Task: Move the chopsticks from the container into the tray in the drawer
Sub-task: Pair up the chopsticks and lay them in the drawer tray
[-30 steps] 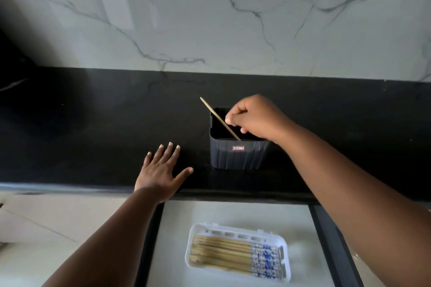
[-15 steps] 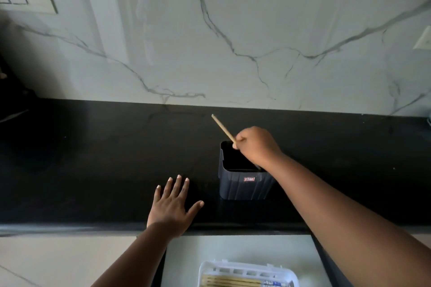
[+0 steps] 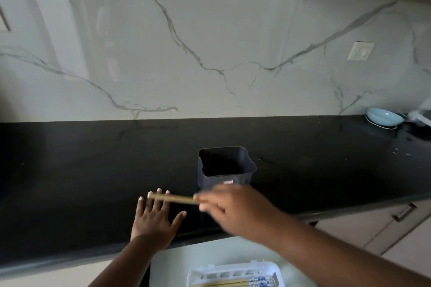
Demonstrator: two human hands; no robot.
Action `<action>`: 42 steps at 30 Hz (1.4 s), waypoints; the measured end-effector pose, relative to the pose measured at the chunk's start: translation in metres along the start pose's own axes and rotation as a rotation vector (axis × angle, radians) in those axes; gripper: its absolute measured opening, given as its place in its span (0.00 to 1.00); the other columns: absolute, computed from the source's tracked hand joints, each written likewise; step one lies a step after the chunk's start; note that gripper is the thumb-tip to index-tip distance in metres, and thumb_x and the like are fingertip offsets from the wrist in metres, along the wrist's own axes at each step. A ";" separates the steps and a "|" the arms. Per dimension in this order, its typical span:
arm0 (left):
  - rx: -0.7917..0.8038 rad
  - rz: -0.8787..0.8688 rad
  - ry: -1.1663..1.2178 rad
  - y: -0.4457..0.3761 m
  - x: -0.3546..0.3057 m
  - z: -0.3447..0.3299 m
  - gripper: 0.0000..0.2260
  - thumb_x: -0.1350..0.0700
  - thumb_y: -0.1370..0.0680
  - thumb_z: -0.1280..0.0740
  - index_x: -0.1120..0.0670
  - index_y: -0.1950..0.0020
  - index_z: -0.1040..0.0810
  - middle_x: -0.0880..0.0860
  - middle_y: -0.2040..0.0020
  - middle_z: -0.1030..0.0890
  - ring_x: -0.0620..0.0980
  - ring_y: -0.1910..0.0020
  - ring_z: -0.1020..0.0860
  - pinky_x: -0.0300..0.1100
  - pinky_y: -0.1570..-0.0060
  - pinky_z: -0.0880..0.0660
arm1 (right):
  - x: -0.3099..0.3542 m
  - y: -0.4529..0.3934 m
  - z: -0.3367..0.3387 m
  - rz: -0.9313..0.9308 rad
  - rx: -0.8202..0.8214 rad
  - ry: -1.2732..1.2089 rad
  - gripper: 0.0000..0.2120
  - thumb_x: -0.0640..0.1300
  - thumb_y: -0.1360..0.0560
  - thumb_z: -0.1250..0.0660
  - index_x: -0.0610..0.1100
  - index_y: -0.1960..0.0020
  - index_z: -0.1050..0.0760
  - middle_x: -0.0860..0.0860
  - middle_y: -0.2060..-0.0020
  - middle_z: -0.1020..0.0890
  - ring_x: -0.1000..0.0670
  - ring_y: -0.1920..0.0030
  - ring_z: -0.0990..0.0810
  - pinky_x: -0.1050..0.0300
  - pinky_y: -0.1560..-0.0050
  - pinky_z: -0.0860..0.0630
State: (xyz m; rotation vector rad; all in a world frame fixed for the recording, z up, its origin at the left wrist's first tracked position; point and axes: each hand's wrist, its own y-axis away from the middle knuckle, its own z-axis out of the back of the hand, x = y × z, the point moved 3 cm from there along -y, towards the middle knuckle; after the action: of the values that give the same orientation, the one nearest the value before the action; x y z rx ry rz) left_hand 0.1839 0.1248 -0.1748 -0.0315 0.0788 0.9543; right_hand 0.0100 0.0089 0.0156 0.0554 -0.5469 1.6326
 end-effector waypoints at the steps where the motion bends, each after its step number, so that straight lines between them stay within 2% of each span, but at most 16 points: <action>1: -0.006 -0.006 -0.022 -0.001 -0.001 0.000 0.54 0.27 0.41 0.80 0.51 0.21 0.58 0.53 0.20 0.56 0.53 0.22 0.59 0.53 0.26 0.66 | -0.007 0.013 -0.019 -0.015 0.075 0.010 0.13 0.47 0.22 0.37 0.47 0.40 0.20 0.46 0.51 0.16 0.45 0.54 0.18 0.51 0.54 0.21; 4: -0.027 -0.013 -0.024 0.000 -0.002 0.003 0.55 0.28 0.42 0.82 0.52 0.21 0.56 0.54 0.20 0.55 0.54 0.22 0.59 0.52 0.27 0.67 | -0.038 0.053 -0.074 -0.076 0.300 0.101 0.15 0.47 0.20 0.44 0.44 0.40 0.23 0.44 0.50 0.19 0.41 0.51 0.21 0.47 0.53 0.23; 7: -0.033 -0.027 -0.024 0.002 -0.002 0.005 0.47 0.28 0.33 0.72 0.53 0.21 0.56 0.54 0.20 0.55 0.54 0.22 0.59 0.53 0.26 0.64 | -0.066 0.089 -0.117 -0.162 0.444 0.182 0.13 0.44 0.20 0.45 0.47 0.40 0.26 0.47 0.49 0.21 0.43 0.49 0.22 0.49 0.51 0.24; 10: -0.022 -0.034 -0.007 0.003 -0.002 0.006 0.40 0.30 0.25 0.62 0.53 0.21 0.55 0.54 0.20 0.55 0.54 0.22 0.59 0.53 0.25 0.62 | -0.084 0.109 -0.149 -0.235 0.578 0.233 0.12 0.37 0.25 0.43 0.46 0.45 0.27 0.45 0.51 0.22 0.40 0.51 0.21 0.51 0.57 0.26; 16: -0.013 -0.052 0.000 0.003 0.000 0.004 0.39 0.30 0.25 0.60 0.53 0.21 0.56 0.54 0.20 0.55 0.53 0.22 0.59 0.52 0.25 0.61 | -0.103 0.127 -0.189 -0.294 0.677 0.243 0.08 0.36 0.29 0.42 0.46 0.55 0.29 0.47 0.59 0.24 0.41 0.56 0.21 0.57 0.71 0.41; 19: -0.014 -0.055 0.004 0.003 0.001 0.004 0.40 0.30 0.26 0.61 0.53 0.21 0.55 0.54 0.20 0.55 0.53 0.22 0.58 0.52 0.25 0.60 | -0.106 0.135 -0.203 -0.306 0.705 0.246 0.10 0.33 0.31 0.42 0.45 0.57 0.28 0.48 0.62 0.29 0.42 0.56 0.21 0.58 0.73 0.44; 22: -0.014 -0.057 0.007 0.003 0.001 0.004 0.41 0.29 0.27 0.62 0.53 0.21 0.55 0.54 0.20 0.54 0.53 0.22 0.58 0.52 0.25 0.60 | -0.107 0.137 -0.210 -0.327 0.709 0.254 0.12 0.30 0.33 0.43 0.44 0.57 0.28 0.47 0.61 0.27 0.42 0.55 0.21 0.61 0.73 0.47; 26: -0.018 -0.057 0.020 0.003 0.002 0.003 0.41 0.29 0.28 0.63 0.53 0.21 0.54 0.54 0.20 0.53 0.53 0.22 0.57 0.52 0.25 0.59 | -0.104 0.136 -0.218 -0.320 0.740 0.297 0.13 0.28 0.32 0.41 0.44 0.58 0.27 0.44 0.55 0.20 0.41 0.53 0.20 0.56 0.65 0.35; 28: -0.018 -0.058 0.024 0.002 0.003 0.002 0.42 0.28 0.28 0.63 0.53 0.21 0.53 0.54 0.20 0.52 0.53 0.22 0.57 0.52 0.25 0.59 | -0.102 0.135 -0.218 -0.349 0.745 0.299 0.13 0.28 0.32 0.41 0.46 0.59 0.30 0.45 0.61 0.23 0.41 0.53 0.19 0.55 0.64 0.34; 30: -0.012 -0.057 0.019 0.001 0.003 0.001 0.42 0.28 0.27 0.62 0.53 0.21 0.53 0.54 0.20 0.52 0.53 0.22 0.56 0.53 0.25 0.58 | -0.104 0.137 -0.219 -0.375 0.753 0.315 0.12 0.28 0.33 0.40 0.46 0.62 0.33 0.50 0.69 0.33 0.42 0.53 0.19 0.56 0.68 0.36; 31: -0.010 -0.056 0.014 0.001 0.003 0.001 0.42 0.28 0.27 0.62 0.53 0.21 0.53 0.54 0.20 0.52 0.53 0.22 0.56 0.53 0.25 0.58 | -0.105 0.137 -0.218 -0.387 0.751 0.318 0.12 0.28 0.32 0.40 0.45 0.63 0.33 0.50 0.69 0.34 0.42 0.53 0.19 0.57 0.69 0.36; 32: -0.009 -0.054 0.010 0.001 0.003 0.001 0.41 0.28 0.27 0.62 0.53 0.21 0.53 0.54 0.20 0.52 0.53 0.22 0.56 0.53 0.25 0.58 | -0.106 0.138 -0.217 -0.405 0.742 0.320 0.11 0.29 0.32 0.40 0.44 0.62 0.32 0.49 0.67 0.29 0.41 0.52 0.18 0.56 0.69 0.34; 34: -0.004 -0.044 -0.003 0.002 0.002 0.002 0.41 0.29 0.27 0.61 0.53 0.21 0.54 0.54 0.20 0.52 0.54 0.22 0.56 0.54 0.25 0.59 | -0.104 0.140 -0.210 -0.423 0.686 0.320 0.09 0.31 0.28 0.40 0.42 0.52 0.27 0.46 0.55 0.20 0.41 0.50 0.19 0.53 0.60 0.25; 36: 0.017 -0.025 -0.033 0.004 0.000 0.004 0.40 0.29 0.26 0.62 0.52 0.21 0.55 0.54 0.20 0.54 0.54 0.22 0.58 0.55 0.26 0.62 | -0.101 0.145 -0.201 -0.429 0.634 0.294 0.09 0.35 0.24 0.41 0.42 0.45 0.27 0.46 0.49 0.19 0.42 0.48 0.19 0.51 0.53 0.22; 38: 0.045 0.021 -0.075 0.008 -0.003 0.006 0.39 0.30 0.25 0.63 0.52 0.21 0.56 0.55 0.20 0.56 0.55 0.22 0.61 0.56 0.27 0.66 | -0.094 0.154 -0.188 -0.461 0.544 0.238 0.06 0.42 0.21 0.42 0.44 0.49 0.28 0.48 0.50 0.19 0.44 0.49 0.20 0.53 0.56 0.25; 42: 0.082 0.070 -0.047 0.037 -0.011 0.005 0.36 0.32 0.23 0.62 0.54 0.22 0.60 0.56 0.21 0.61 0.55 0.24 0.66 0.57 0.28 0.68 | -0.072 0.182 -0.156 -0.413 0.281 0.190 0.10 0.51 0.22 0.42 0.49 0.57 0.27 0.52 0.59 0.18 0.49 0.57 0.19 0.57 0.64 0.29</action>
State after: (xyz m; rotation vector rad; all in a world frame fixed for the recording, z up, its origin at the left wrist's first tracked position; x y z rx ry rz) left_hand 0.1473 0.1380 -0.1682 0.0699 0.0762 1.0205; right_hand -0.1087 -0.0050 -0.2040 0.2057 -0.1427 1.2819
